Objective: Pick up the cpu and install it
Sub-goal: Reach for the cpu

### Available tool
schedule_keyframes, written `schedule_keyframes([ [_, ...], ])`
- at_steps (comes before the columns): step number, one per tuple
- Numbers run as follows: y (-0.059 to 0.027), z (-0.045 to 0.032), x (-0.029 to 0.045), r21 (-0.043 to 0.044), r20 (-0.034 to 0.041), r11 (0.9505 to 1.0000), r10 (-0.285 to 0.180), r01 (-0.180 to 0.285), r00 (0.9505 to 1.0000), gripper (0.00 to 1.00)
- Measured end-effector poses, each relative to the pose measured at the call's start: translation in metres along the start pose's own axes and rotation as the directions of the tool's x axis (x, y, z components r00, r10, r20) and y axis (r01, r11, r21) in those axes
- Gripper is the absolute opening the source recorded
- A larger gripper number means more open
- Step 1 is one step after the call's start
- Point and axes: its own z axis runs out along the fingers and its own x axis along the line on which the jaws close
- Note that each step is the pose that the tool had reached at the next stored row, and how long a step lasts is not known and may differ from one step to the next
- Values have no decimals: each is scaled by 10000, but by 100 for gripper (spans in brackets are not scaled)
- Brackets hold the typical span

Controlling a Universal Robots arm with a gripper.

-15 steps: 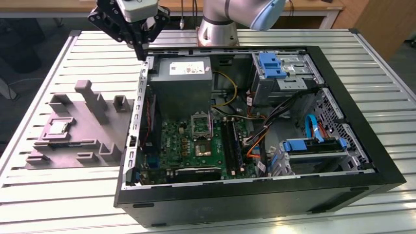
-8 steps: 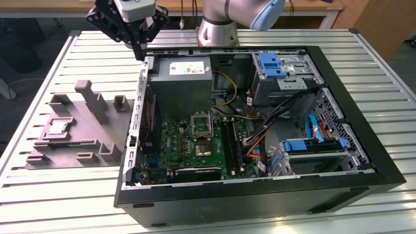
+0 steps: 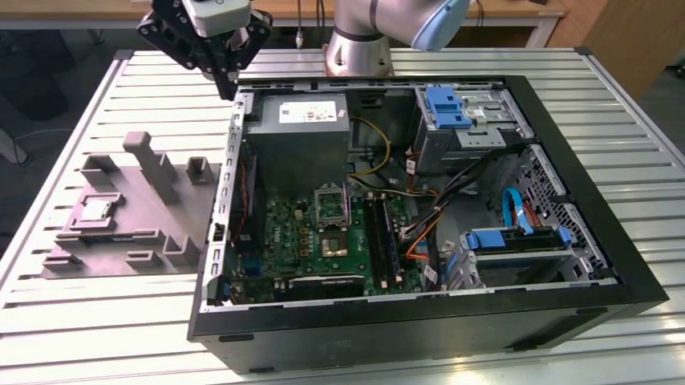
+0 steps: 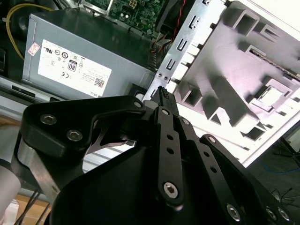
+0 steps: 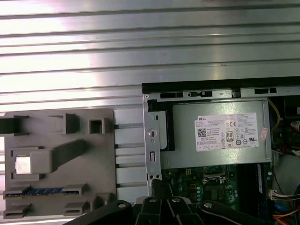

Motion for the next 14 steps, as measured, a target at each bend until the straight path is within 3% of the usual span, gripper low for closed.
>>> schedule_keyframes([
  [14, -5, -1, 65, -1, 0, 10000, 0, 0, 10000, 11],
])
